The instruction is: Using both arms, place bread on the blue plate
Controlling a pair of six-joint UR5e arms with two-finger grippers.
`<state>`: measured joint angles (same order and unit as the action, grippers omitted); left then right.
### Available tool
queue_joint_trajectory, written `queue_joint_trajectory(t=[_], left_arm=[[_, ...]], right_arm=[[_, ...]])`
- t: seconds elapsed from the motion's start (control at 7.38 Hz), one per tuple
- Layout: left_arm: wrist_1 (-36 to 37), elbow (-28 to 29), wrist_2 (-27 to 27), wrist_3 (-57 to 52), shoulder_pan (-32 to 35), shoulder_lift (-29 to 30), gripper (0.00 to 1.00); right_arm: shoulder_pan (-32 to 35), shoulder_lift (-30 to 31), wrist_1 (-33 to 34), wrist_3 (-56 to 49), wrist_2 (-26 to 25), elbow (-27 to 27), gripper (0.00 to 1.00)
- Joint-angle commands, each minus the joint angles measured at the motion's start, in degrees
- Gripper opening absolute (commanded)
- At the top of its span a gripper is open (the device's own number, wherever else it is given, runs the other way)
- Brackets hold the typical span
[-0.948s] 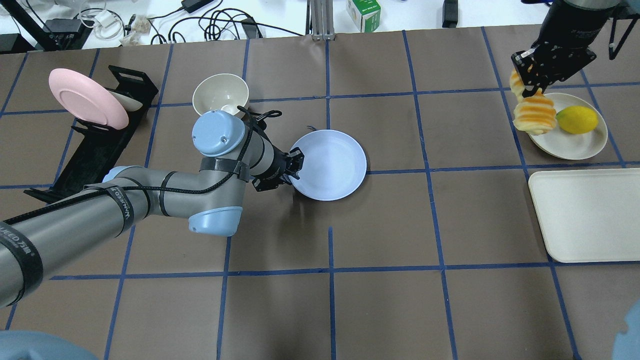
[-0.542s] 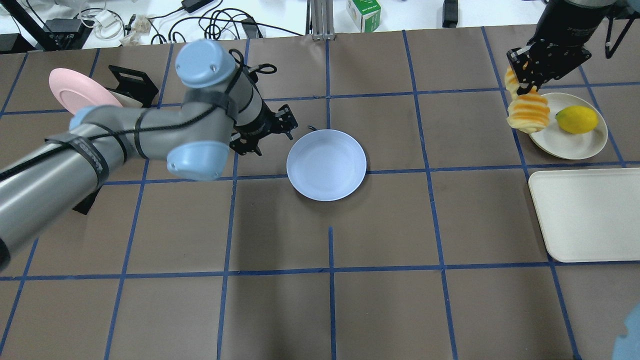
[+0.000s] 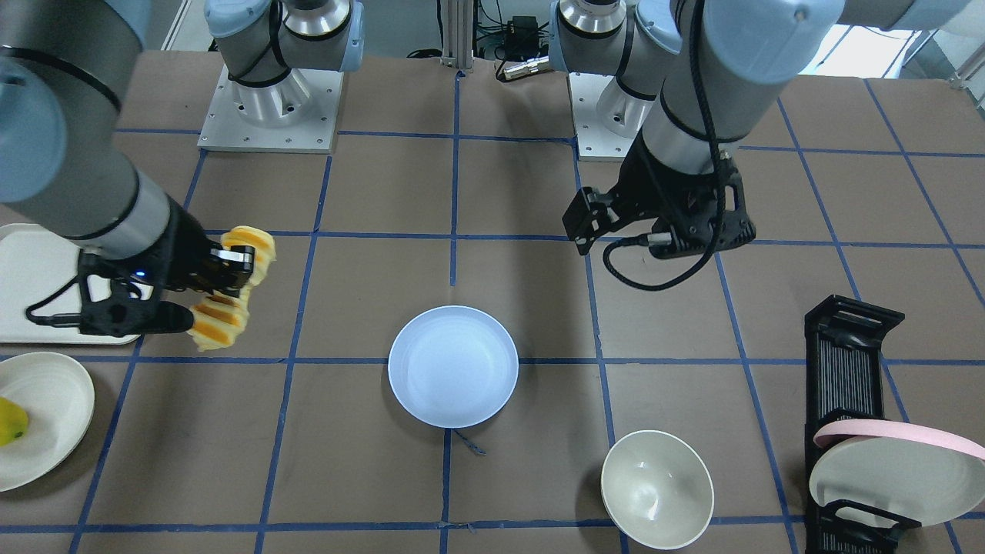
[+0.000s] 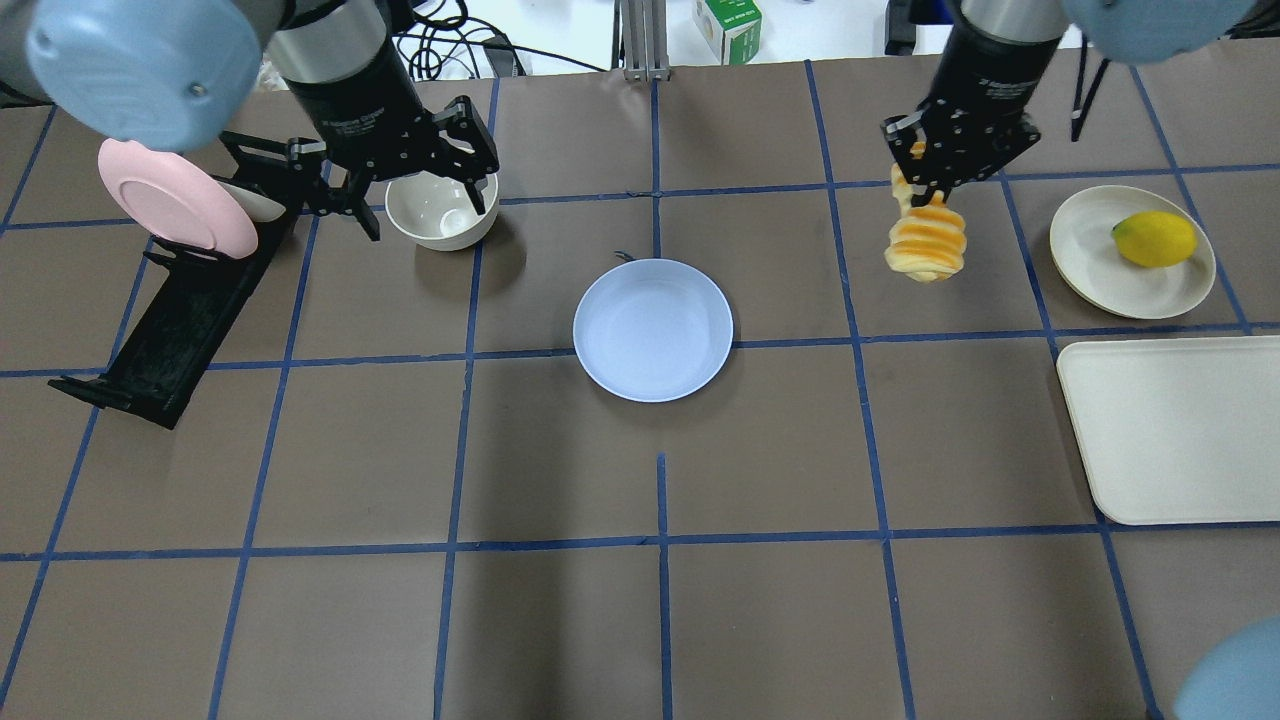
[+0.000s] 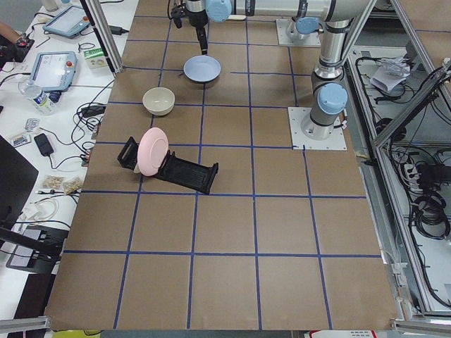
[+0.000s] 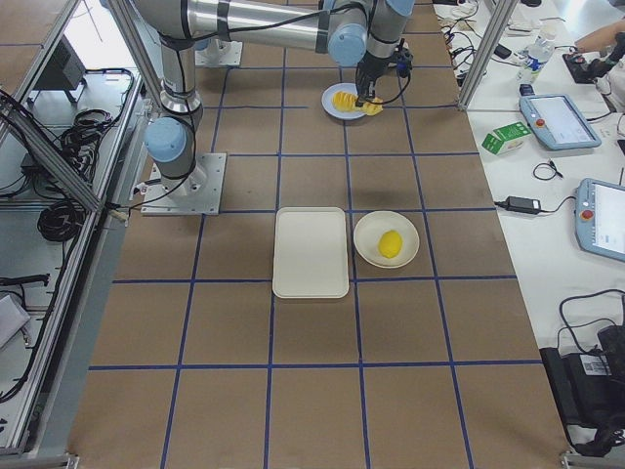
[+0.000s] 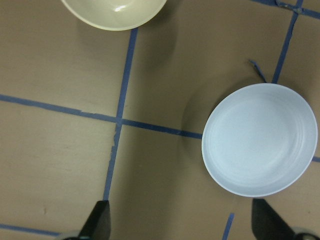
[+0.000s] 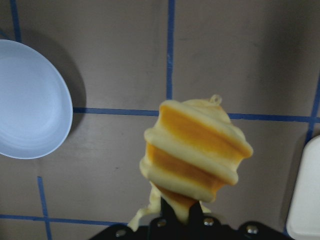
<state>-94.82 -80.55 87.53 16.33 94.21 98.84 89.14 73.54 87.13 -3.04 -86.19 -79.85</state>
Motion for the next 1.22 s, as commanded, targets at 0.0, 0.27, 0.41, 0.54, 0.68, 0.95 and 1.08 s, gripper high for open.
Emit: queue_joint_trajectory(t=[0.0, 0.27, 0.41, 0.54, 0.68, 0.95, 1.08], left_arm=[[-3.36, -0.3, 0.71, -0.42, -0.08, -3.48, 1.0], [-2.92, -1.53, 0.8, -0.42, -0.43, -4.27, 1.0], [-2.83, -1.54, 0.8, -0.5, -0.78, -4.53, 1.0], [-2.74, -1.54, 0.89, -0.51, -1.04, -4.8, 1.0], [-2.74, -1.54, 0.8, -0.51, -1.05, -4.71, 1.0], [-1.78, -1.71, 0.89, -0.42, -1.13, -4.71, 1.0], [-0.99, -1.63, 0.8, -0.5, -1.05, -4.8, 1.0]], right_arm=[[8.12, -2.87, 7.22, 10.2, 3.3, -1.97, 0.0], [12.89, -7.07, 15.3, 15.15, 4.97, -4.51, 0.0], [15.25, -8.84, 21.09, 21.18, 5.94, -6.44, 0.0], [16.93, -9.29, 24.11, 22.54, 5.95, -8.38, 0.0], [17.47, -10.77, 25.97, 22.38, 6.12, -11.27, 0.0], [18.0, -12.1, 34.32, 23.61, 6.04, -14.63, 0.03], [18.0, -12.89, 34.68, 23.61, 5.95, -14.64, 0.42]])
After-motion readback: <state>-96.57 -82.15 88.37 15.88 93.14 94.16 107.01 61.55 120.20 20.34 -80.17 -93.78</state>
